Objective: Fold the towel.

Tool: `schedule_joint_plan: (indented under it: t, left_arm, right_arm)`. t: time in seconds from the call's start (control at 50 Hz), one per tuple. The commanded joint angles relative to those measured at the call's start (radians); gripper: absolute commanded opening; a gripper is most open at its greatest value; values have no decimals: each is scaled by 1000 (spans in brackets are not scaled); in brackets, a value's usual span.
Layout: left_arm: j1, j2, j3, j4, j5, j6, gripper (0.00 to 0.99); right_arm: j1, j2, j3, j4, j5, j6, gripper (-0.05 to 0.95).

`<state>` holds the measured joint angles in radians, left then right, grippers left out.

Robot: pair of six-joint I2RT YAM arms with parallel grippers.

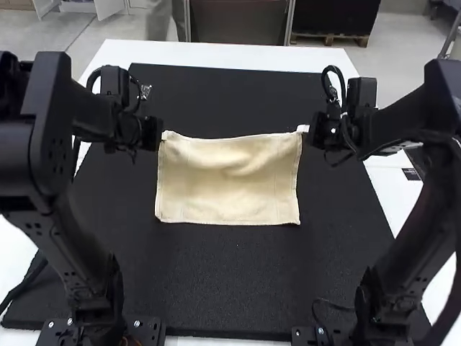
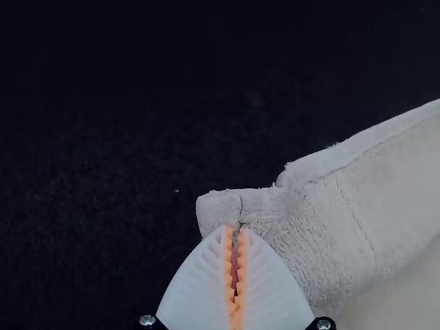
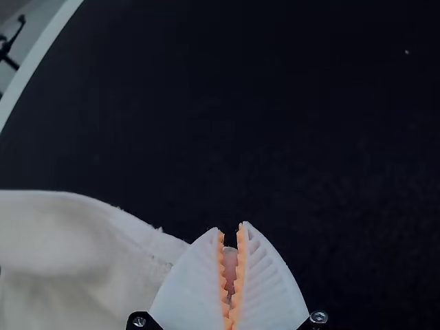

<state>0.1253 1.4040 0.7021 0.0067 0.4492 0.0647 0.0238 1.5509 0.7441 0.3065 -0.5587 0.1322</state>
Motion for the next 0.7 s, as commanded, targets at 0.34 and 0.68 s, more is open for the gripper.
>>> schedule_joint_plan:
  t: [0.34,0.68]
  left_arm:
    - [46,-80,-3,-93,14,37,26]
    - [100,-114,-6,-162,14,75,26]
  right_arm:
    - [-16,-143,-83,-96,-43,9,-20]
    - [-51,-187,-94,-179,-50,-5,-20]
